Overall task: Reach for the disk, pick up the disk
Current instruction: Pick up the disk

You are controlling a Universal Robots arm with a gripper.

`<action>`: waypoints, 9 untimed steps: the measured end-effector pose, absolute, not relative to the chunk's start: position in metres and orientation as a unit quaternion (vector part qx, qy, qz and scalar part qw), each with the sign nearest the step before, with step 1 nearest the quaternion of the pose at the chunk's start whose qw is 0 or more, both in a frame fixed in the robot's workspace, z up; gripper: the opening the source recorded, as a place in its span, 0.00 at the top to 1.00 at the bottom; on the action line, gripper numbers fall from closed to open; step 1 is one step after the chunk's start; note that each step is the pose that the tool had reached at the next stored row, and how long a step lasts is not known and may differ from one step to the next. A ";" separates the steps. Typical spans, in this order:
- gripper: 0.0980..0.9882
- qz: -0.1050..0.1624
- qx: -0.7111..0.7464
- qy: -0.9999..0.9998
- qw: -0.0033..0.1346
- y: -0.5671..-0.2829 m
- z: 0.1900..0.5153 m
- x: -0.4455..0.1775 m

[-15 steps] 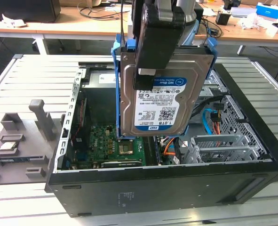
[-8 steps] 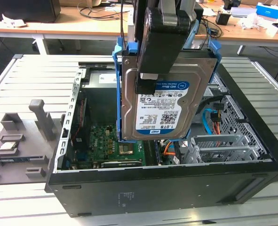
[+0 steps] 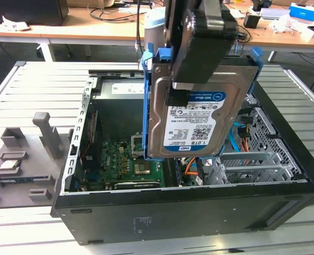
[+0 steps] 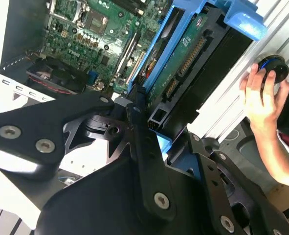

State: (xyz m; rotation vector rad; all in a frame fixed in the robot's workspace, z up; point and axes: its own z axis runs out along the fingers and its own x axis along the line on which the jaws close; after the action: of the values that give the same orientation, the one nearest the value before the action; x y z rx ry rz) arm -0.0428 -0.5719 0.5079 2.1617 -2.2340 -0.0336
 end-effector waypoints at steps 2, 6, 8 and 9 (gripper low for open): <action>0.70 -0.011 0.695 -0.719 0.016 -0.572 0.508 -0.037; 0.70 -0.011 0.695 -0.719 0.016 -0.572 0.508 -0.025; 0.70 -0.011 0.695 -0.719 0.017 -0.572 0.508 -0.018; 0.70 -0.011 0.695 -0.719 0.017 -0.572 0.508 -0.016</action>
State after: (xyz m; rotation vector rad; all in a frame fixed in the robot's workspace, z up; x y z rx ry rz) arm -0.0159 -0.5718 0.5079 2.1614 -2.2339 -0.0337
